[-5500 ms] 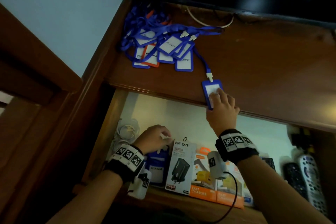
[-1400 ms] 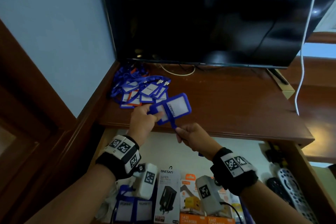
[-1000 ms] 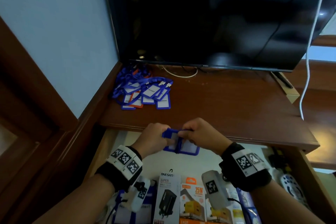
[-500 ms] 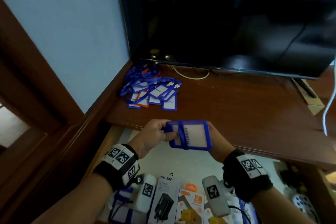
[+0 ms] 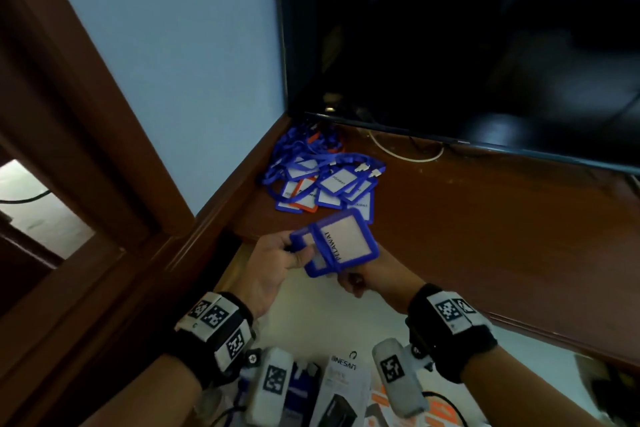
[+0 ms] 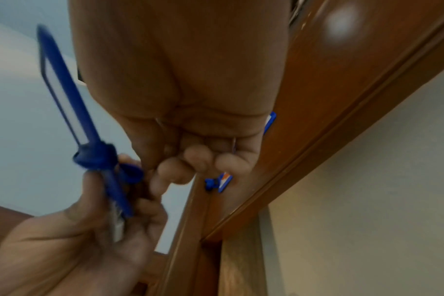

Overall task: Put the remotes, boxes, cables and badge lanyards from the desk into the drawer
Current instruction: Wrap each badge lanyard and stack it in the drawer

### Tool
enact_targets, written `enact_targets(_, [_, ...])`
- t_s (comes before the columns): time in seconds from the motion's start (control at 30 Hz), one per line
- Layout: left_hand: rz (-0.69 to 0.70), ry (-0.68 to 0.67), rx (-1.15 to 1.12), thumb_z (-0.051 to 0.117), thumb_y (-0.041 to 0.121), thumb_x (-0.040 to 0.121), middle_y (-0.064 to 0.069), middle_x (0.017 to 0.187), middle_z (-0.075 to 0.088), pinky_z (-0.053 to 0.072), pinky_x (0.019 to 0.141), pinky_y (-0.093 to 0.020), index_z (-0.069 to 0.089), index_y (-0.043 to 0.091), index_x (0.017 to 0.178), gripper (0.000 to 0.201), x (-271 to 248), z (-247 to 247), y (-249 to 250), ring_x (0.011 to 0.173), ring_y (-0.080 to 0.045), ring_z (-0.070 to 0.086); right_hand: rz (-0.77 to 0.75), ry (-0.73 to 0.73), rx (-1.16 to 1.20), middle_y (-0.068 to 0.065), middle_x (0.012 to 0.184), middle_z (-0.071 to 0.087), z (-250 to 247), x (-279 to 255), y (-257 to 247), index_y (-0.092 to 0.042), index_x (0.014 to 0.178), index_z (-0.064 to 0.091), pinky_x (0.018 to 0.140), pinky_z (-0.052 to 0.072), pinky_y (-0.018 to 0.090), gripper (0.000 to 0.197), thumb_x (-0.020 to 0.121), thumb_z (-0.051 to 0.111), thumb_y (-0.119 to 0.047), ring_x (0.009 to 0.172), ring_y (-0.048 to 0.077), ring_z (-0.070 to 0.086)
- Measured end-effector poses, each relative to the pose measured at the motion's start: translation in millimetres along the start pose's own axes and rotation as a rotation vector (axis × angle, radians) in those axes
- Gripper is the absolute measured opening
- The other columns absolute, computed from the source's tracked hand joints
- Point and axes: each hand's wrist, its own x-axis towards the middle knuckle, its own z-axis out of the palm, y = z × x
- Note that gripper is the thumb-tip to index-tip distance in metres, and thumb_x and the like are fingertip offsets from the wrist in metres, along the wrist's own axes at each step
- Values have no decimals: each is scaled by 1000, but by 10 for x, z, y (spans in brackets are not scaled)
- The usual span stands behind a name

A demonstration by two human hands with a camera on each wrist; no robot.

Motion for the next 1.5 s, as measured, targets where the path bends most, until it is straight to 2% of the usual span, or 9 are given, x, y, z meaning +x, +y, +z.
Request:
enact_targets(0.17, [-144, -64, 379, 66, -8, 80, -16, 91, 71, 52, 88, -41, 70, 2, 86, 12, 368, -532, -52, 87, -23, 65, 116, 288, -68, 7, 53, 45, -155, 549, 139, -3, 69, 57, 43, 29, 21, 28, 95, 53, -10, 46, 15, 36])
enact_targets(0.23, [-198, -188, 628, 71, -4, 78, -8, 82, 69, 53, 83, -36, 68, 8, 75, 13, 499, -673, -112, 82, -18, 64, 99, 430, -180, -3, 57, 55, -265, 829, 209, -18, 63, 60, 55, 39, 27, 27, 90, 61, -12, 56, 17, 48])
enact_targets(0.33, [-227, -392, 1048, 75, 12, 78, -7, 86, 70, 53, 81, -36, 69, 6, 79, 9, 629, -779, -228, 86, -20, 65, 91, 488, -453, 9, 96, 67, -364, 1245, 233, -16, 85, 67, 80, 45, 33, 3, 86, 64, -15, 90, 25, 61])
enact_targets(0.43, [-299, -619, 1257, 71, 16, 80, -12, 88, 70, 53, 71, -35, 69, 2, 84, 15, 672, -780, -376, 83, -24, 66, 149, 516, -657, 17, 135, 46, -397, 1572, 203, -12, 121, 58, 100, 40, 39, 39, 84, 67, -22, 122, 34, 46])
enact_targets(0.57, [-274, -900, 1428, 68, 13, 73, -14, 73, 58, 39, 54, -28, 57, 6, 64, 16, 630, -697, -566, 61, -23, 51, 180, 474, -842, 6, 161, 2, -328, 1877, 172, -21, 148, 26, 115, 20, 50, 69, 90, 62, -31, 146, 35, 6])
enact_targets(0.8, [-188, -1089, 1581, 67, 8, 71, -8, 61, 47, 37, 48, -24, 50, 5, 55, 24, 382, -661, -942, 52, -21, 46, 277, 458, -941, 3, 162, -1, -282, 2180, 289, -18, 153, 9, 116, 13, 52, 83, 91, 56, -45, 148, 28, -3])
enact_targets(1.13, [-135, -1068, 1547, 59, 0, 74, -5, 60, 39, 39, 53, -26, 39, 10, 52, 32, 106, -685, -1181, 54, -19, 43, 109, 667, -1163, 22, 135, 41, -13, 1854, 557, 2, 135, 40, 101, 39, 55, 55, 89, 57, -24, 128, 43, 33])
enact_targets(1.3, [-98, -1037, 1647, 62, 8, 78, -12, 79, 57, 45, 61, -32, 48, 8, 64, 20, 45, -709, -1317, 74, -30, 60, 178, 614, -1258, 24, 129, 42, -46, 1648, 593, 7, 129, 42, 89, 46, 59, 46, 86, 51, -8, 120, 47, 38])
enact_targets(1.5, [-81, -1009, 1720, 66, 8, 80, -17, 103, 62, 44, 67, -34, 61, 1, 93, 15, 7, -694, -1450, 89, -33, 63, 168, 575, -1219, 24, 132, 41, -180, 1329, 637, 7, 127, 45, 96, 45, 52, 47, 82, 52, 1, 124, 43, 35])
